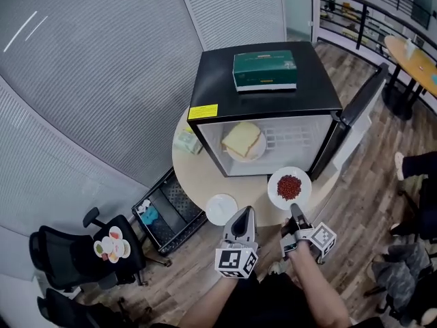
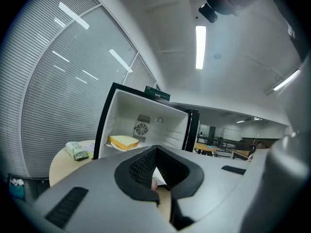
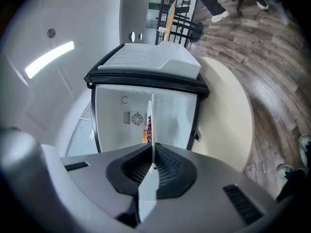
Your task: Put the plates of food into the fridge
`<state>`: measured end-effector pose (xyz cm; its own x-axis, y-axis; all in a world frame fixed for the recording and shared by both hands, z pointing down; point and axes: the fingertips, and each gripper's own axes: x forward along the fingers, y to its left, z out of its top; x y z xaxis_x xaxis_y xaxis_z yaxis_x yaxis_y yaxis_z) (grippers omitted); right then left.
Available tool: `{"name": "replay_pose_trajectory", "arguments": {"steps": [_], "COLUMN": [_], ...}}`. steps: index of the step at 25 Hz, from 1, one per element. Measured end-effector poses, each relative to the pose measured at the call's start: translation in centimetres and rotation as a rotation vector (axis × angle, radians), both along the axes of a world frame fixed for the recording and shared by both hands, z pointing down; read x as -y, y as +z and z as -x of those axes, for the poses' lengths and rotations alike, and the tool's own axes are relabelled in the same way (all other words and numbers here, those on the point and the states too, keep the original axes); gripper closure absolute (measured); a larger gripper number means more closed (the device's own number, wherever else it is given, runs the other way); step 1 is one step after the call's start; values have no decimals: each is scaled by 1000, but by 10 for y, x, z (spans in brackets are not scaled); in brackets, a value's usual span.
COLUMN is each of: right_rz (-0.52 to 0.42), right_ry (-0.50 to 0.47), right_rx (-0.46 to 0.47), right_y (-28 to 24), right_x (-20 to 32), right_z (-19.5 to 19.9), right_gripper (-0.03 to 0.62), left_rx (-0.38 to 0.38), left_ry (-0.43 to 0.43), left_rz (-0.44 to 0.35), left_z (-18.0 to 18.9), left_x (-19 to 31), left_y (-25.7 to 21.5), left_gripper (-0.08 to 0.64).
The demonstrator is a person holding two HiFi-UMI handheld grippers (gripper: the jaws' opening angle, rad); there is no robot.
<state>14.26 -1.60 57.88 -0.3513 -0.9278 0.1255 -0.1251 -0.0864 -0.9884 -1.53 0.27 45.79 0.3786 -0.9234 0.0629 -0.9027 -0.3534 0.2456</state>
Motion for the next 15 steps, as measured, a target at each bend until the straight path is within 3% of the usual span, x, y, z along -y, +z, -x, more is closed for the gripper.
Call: {"name": "replay_pose_trajectory", "arguments": {"steps": [7, 15], "right_rz": [-31, -45], "right_ry": [15, 70], "right_rx": [43, 42], "right_y": [-38, -47], "right_x": [46, 107], "right_z": [-10, -5], "right_gripper": [574, 574], "left_rx": [-4, -12], "left_ry": [-3, 54], "left_rz": [-14, -45], "left_z": [-7, -2], "left_x": [20, 74], "left_y": [-13, -23], "left_gripper": [555, 556]}}
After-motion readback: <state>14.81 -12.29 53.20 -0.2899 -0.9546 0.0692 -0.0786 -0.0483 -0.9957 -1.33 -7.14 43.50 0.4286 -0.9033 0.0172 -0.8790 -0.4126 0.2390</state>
